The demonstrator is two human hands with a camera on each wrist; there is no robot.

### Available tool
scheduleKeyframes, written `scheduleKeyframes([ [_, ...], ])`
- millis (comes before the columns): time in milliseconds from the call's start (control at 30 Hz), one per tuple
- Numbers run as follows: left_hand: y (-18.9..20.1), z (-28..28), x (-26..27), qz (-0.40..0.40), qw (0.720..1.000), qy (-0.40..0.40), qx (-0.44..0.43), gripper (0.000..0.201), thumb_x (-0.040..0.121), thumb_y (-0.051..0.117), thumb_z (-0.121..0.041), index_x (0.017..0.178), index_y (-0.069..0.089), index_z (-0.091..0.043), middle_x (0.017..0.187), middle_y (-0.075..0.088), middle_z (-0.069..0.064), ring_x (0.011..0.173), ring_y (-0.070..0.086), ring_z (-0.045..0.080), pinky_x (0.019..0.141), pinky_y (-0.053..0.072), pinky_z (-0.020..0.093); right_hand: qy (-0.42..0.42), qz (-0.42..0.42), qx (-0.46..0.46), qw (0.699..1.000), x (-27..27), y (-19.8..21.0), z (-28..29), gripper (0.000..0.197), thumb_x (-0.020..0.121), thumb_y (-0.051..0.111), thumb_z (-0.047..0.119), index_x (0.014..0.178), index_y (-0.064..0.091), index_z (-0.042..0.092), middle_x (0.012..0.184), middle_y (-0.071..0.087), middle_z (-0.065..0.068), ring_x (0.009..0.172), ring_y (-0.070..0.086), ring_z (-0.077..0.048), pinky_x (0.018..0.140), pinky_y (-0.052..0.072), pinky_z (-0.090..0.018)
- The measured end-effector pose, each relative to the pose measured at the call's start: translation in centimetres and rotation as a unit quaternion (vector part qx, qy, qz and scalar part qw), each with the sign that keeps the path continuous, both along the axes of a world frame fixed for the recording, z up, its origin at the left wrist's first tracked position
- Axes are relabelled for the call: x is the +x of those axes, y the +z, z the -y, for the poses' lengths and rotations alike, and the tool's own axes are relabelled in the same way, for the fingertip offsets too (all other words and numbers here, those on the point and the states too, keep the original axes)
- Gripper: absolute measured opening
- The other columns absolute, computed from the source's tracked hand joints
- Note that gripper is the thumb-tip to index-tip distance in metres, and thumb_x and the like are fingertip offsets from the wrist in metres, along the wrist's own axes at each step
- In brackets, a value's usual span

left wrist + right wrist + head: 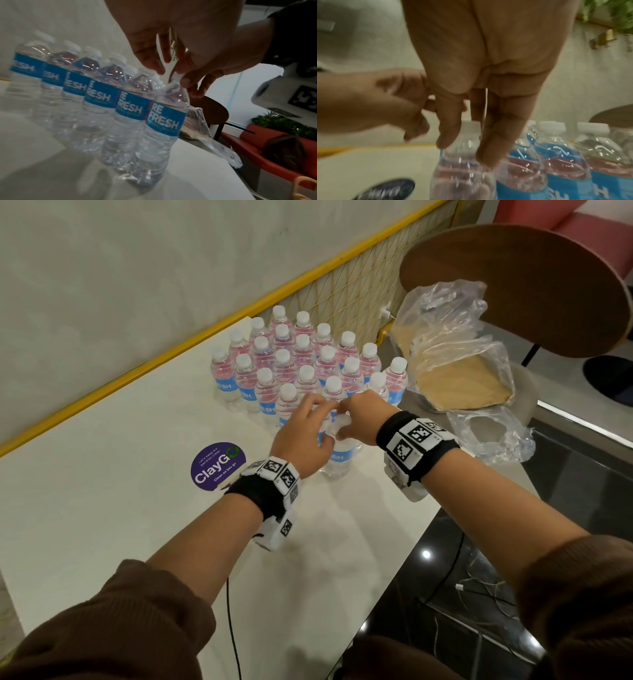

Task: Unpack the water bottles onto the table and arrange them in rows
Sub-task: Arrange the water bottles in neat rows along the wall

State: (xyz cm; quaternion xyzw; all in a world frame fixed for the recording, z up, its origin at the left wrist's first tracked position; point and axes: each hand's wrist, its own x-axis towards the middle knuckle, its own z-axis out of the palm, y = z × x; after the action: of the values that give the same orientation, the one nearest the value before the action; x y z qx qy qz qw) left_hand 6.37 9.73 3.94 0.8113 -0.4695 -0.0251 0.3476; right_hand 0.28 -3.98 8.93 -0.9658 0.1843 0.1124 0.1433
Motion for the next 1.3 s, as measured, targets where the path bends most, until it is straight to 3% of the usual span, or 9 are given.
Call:
scheduleKeyframes([
  [100, 0.6, 1.1, -0.4, -0.037, 0.997, -0.023, 0.066, 0.060, 0.081, 0.064, -0.023, 0.137, 0.042, -0.022, 0.137, 0.041, -0.007, 0.112, 0.053, 0.015, 0.078, 0.044, 0.025, -0.035, -0.021, 0.031, 0.999, -0.5, 1.1, 1.7, 0.045, 0.081, 0.070, 0.029, 0.121, 0.060, 0.012, 0.113, 0.063, -0.009, 0.106, 0.058, -0.026, 0.085, 0.045, -0.030],
  [167, 0.8, 1.8, -0.2, -0.046, 0.993, -0.026, 0.106, 0.062, 0.083, 0.066, -0.031, 0.139, 0.040, -0.024, 0.141, 0.042, -0.006, 0.121, 0.048, 0.017, 0.092, 0.043, 0.030, -0.068, 0.003, 0.028, 0.997, -0.7, 1.8, 3.4, 0.038, 0.082, 0.070, 0.020, 0.118, 0.061, 0.013, 0.114, 0.063, -0.012, 0.105, 0.059, -0.027, 0.086, 0.047, -0.031],
  [233, 0.9, 2.5, -0.1, -0.044, 0.989, -0.026, 0.140, 0.056, 0.085, 0.065, -0.030, 0.136, 0.044, -0.022, 0.139, 0.047, -0.002, 0.122, 0.049, 0.020, 0.096, 0.042, 0.034, -0.089, 0.029, 0.009, 0.996, -0.7, 2.1, 4.8, 0.037, 0.083, 0.067, 0.017, 0.119, 0.060, 0.017, 0.116, 0.062, -0.013, 0.105, 0.059, -0.027, 0.086, 0.048, -0.031],
  [433, 0.9, 3.2, -0.1, -0.079, 0.987, 0.010, 0.141, 0.043, 0.083, 0.068, -0.023, 0.125, 0.057, -0.019, 0.123, 0.061, 0.005, 0.111, 0.056, 0.025, 0.093, 0.048, 0.039, -0.032, 0.004, 0.003, 0.999, 0.3, 1.4, 5.3, 0.051, 0.086, 0.065, 0.031, 0.133, 0.052, 0.019, 0.135, 0.052, -0.007, 0.125, 0.047, -0.026, 0.099, 0.039, -0.032],
  [633, 0.6, 3.4, -0.1, -0.106, 0.983, 0.046, 0.143, 0.049, 0.080, 0.072, -0.023, 0.127, 0.056, -0.022, 0.120, 0.063, 0.009, 0.112, 0.058, 0.027, 0.093, 0.049, 0.041, -0.014, 0.005, -0.001, 1.000, 1.3, 0.8, 5.4, 0.048, 0.085, 0.067, 0.029, 0.130, 0.056, 0.016, 0.131, 0.057, -0.010, 0.122, 0.051, -0.027, 0.099, 0.041, -0.034],
  [833, 1.2, 3.6, -1.0, -0.095, 0.985, 0.056, 0.134, 0.041, 0.081, 0.071, -0.017, 0.120, 0.060, -0.011, 0.110, 0.066, 0.015, 0.104, 0.060, 0.030, 0.089, 0.051, 0.043, -0.001, -0.010, -0.007, 1.000, 1.5, 0.9, 5.2, 0.048, 0.085, 0.067, 0.024, 0.130, 0.055, 0.017, 0.129, 0.057, -0.013, 0.120, 0.052, -0.029, 0.096, 0.044, -0.035],
  [1067, 1.0, 3.3, -1.2, -0.110, 0.984, 0.040, 0.135, 0.043, 0.082, 0.070, -0.019, 0.122, 0.057, -0.019, 0.120, 0.062, 0.007, 0.112, 0.057, 0.027, 0.094, 0.048, 0.041, -0.060, 0.046, 0.057, 0.996, -1.2, 2.6, 8.8, 0.051, 0.085, 0.067, 0.026, 0.133, 0.051, 0.015, 0.127, 0.059, -0.011, 0.112, 0.058, -0.028, 0.091, 0.047, -0.032],
  [1200, 1.5, 4.2, -1.2, -0.042, 0.990, 0.068, 0.118, 0.055, 0.083, 0.068, -0.032, 0.132, 0.048, -0.021, 0.133, 0.050, 0.001, 0.118, 0.052, 0.021, 0.097, 0.045, 0.038, -0.060, 0.057, 0.032, 0.996, -1.5, 3.1, 12.5, 0.039, 0.086, 0.066, 0.019, 0.123, 0.059, 0.013, 0.114, 0.066, -0.013, 0.109, 0.059, -0.027, 0.088, 0.046, -0.029],
  [1300, 1.9, 6.2, -1.3, -0.004, 0.990, 0.077, 0.115, 0.053, 0.085, 0.065, -0.032, 0.134, 0.046, -0.022, 0.133, 0.048, 0.001, 0.118, 0.052, 0.022, 0.094, 0.045, 0.037, -0.035, 0.053, 0.030, 0.998, -0.8, 3.0, 13.5, 0.041, 0.085, 0.067, 0.027, 0.123, 0.060, 0.014, 0.117, 0.065, -0.011, 0.109, 0.058, -0.026, 0.090, 0.046, -0.030],
])
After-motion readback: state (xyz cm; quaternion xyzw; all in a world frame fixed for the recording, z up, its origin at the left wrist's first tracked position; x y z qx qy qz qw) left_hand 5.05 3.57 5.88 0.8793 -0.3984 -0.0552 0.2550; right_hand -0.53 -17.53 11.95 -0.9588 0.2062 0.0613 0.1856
